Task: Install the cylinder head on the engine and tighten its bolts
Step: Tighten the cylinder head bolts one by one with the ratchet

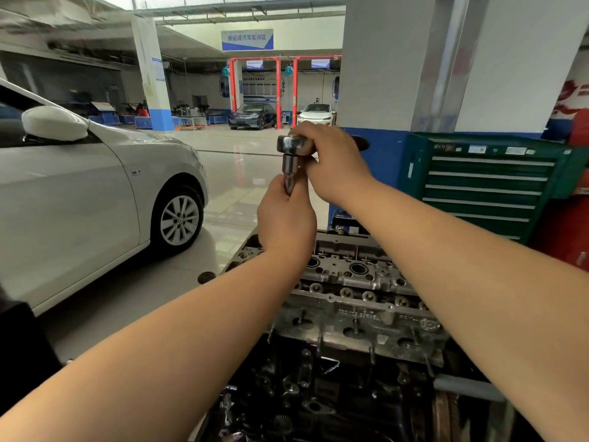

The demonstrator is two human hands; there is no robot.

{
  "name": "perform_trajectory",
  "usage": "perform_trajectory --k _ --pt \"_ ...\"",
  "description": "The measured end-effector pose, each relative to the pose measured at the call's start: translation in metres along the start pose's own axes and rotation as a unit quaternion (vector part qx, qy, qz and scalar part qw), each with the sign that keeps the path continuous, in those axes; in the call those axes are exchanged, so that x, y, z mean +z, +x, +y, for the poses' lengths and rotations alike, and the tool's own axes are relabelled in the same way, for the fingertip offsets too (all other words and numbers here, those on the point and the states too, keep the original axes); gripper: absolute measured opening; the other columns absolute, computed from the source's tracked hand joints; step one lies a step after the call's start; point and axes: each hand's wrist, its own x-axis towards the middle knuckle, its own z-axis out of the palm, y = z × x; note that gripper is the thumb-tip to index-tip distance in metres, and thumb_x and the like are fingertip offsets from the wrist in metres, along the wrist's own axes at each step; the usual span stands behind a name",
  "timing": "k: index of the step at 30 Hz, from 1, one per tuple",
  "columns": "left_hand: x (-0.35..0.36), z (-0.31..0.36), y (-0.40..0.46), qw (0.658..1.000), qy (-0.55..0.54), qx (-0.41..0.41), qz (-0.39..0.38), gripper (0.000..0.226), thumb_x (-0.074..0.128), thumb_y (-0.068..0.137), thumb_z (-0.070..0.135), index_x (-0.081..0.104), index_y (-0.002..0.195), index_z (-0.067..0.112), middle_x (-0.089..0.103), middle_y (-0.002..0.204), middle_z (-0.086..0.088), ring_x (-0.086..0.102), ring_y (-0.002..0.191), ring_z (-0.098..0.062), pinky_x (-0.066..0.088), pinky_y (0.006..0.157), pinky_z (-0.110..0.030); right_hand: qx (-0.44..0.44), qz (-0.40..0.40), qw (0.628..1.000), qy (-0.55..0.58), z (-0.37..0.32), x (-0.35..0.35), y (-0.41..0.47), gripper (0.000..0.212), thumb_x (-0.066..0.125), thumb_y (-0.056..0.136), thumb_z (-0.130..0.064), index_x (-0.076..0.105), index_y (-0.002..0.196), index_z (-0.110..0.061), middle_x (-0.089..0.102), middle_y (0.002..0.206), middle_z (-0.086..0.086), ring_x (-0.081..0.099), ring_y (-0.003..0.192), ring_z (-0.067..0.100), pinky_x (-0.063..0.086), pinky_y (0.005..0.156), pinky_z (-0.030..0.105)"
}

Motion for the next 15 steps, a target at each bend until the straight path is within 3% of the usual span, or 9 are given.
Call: perform_trajectory --k 3,5,7,9,12,15 --pt "-0.004 0.0 0.007 1.0 0.009 0.008 0.006 0.041 0.054 0.096 0.037 0.049 0.056 0.042 0.046 0.053 0.015 0.035 0.05 -0.006 0.031 0.059 -0.035 0.002 -0.019 0.978 -0.209 -0.011 -0.007 0.001 0.026 0.06 0.095 -0.025 0.058 0.12 -0.018 0.065 0.105 0.005 0.056 0.105 0.032 0.037 0.095 0.044" --pt "-0.007 -0.003 0.009 1.0 0.018 0.011 0.008 0.042 0.054 0.091 0.03 0.045 0.051 0.038 0.041 0.049 0.014 0.031 0.048 -0.006 0.025 0.056 -0.034 -0.009 -0.014 0.938 -0.346 -0.026 -0.022 -0.005 0.015 0.059 0.094 -0.028 0.057 0.099 -0.014 0.054 0.079 0.001 0.053 0.077 0.027 0.039 0.081 0.042" --pt "-0.011 -0.005 0.008 1.0 0.016 0.014 -0.004 0.036 0.053 0.083 0.029 0.039 0.049 0.032 0.036 0.047 0.013 0.026 0.048 -0.008 0.023 0.053 -0.031 -0.019 0.007 0.922 -0.388 -0.04 -0.03 -0.017 0.024 0.055 0.092 -0.022 0.043 0.072 -0.017 0.043 0.067 0.0 0.038 0.057 0.022 0.034 0.063 0.037" --pt "-0.014 -0.005 0.008 1.0 0.013 0.01 -0.024 0.027 0.049 0.073 0.029 0.032 0.052 0.026 0.03 0.047 0.012 0.021 0.05 -0.009 0.021 0.051 -0.027 -0.03 0.024 0.922 -0.385 -0.049 -0.032 -0.026 0.029 0.053 0.09 -0.017 0.036 0.067 -0.018 0.04 0.065 0.001 0.033 0.054 0.021 0.033 0.06 0.037" --pt "-0.018 -0.005 0.012 0.999 -0.018 -0.024 -0.035 0.041 0.053 0.08 0.03 0.031 0.045 0.028 0.025 0.05 0.013 0.02 0.053 -0.014 0.019 0.058 -0.035 -0.067 0.049 0.943 -0.323 -0.041 -0.023 -0.02 0.008 0.055 0.089 -0.015 0.051 0.084 -0.019 0.051 0.073 0.001 0.045 0.067 0.025 0.037 0.071 0.038" --pt "-0.022 -0.005 0.013 0.994 -0.064 -0.043 -0.071 0.052 0.065 0.087 0.045 0.03 0.051 0.03 0.026 0.057 0.005 0.024 0.054 -0.019 0.021 0.054 -0.036 -0.061 0.039 0.976 -0.207 -0.015 -0.01 -0.006 0.028 0.058 0.09 -0.018 0.063 0.116 -0.026 0.061 0.117 0.001 0.049 0.115 0.029 0.031 0.097 0.043"
